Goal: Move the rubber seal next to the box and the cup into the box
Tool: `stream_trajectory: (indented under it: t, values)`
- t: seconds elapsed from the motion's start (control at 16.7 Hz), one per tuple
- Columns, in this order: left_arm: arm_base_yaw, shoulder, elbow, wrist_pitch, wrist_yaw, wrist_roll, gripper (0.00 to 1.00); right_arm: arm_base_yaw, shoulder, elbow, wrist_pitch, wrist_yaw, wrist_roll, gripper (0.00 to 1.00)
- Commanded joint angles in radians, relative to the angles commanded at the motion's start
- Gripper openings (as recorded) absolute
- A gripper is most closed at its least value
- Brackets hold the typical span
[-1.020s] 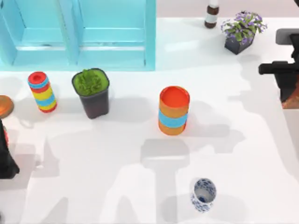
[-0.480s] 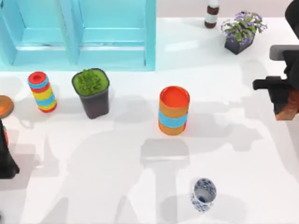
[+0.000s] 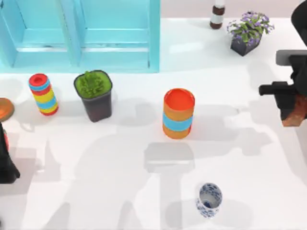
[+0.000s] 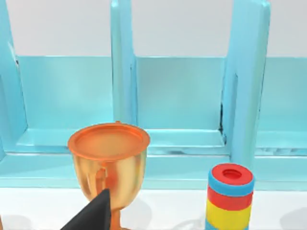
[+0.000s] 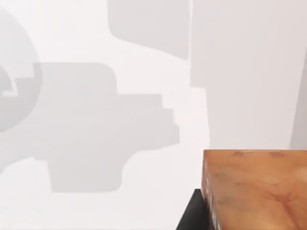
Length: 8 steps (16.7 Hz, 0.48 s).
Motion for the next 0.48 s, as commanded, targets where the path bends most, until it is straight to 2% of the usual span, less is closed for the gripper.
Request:
stream_trajectory:
  t: [0.48]
  values:
    - [0.000,0.000,0.000,0.000,0.000,0.000,1.00,0.000,0.000,0.000,0.000,0.000,0.000,0.83]
